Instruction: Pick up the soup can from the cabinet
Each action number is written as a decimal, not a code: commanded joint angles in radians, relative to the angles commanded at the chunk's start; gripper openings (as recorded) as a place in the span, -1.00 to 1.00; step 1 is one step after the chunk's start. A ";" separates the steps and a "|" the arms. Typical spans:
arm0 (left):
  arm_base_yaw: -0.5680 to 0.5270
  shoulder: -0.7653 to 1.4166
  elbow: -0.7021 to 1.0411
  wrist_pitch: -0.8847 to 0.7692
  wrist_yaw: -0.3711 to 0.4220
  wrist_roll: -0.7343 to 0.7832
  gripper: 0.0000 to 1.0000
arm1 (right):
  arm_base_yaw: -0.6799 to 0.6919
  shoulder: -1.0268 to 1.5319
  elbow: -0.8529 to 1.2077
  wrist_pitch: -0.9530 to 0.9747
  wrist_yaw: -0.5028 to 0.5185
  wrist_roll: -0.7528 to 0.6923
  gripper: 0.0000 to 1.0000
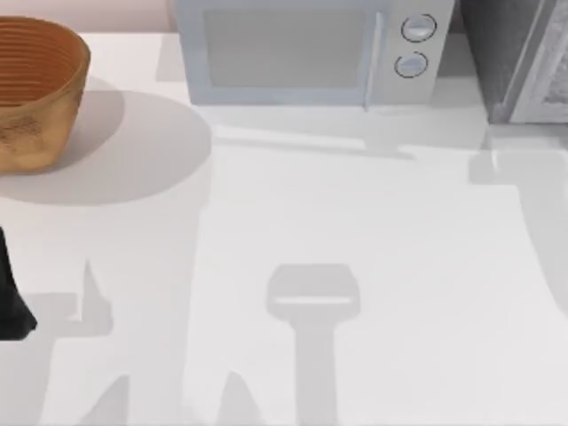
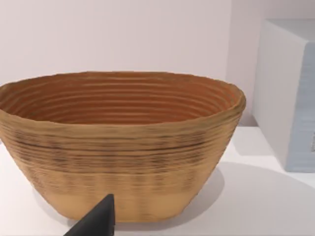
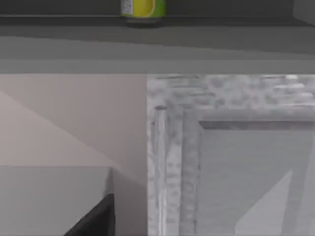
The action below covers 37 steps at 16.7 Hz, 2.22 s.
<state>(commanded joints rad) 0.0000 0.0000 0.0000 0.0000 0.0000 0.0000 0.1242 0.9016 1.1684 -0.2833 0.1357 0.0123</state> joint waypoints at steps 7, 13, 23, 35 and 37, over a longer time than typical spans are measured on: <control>0.000 0.000 0.000 0.000 0.000 0.000 1.00 | 0.052 0.370 0.502 -0.115 0.053 0.003 1.00; 0.000 0.000 0.000 0.000 0.000 0.000 1.00 | 0.060 0.426 0.573 -0.134 0.061 0.003 1.00; 0.000 0.000 0.000 0.000 0.000 0.000 1.00 | 0.054 0.619 0.637 0.002 0.063 0.001 1.00; 0.000 0.000 0.000 0.000 0.000 0.000 1.00 | 0.041 0.775 0.772 0.027 0.052 0.000 1.00; 0.000 0.000 0.000 0.000 0.000 0.000 1.00 | 0.033 0.834 0.839 0.018 0.045 0.000 1.00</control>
<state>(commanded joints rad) 0.0000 0.0000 0.0000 0.0000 0.0000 0.0000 0.1571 1.7351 2.0075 -0.2655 0.1808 0.0123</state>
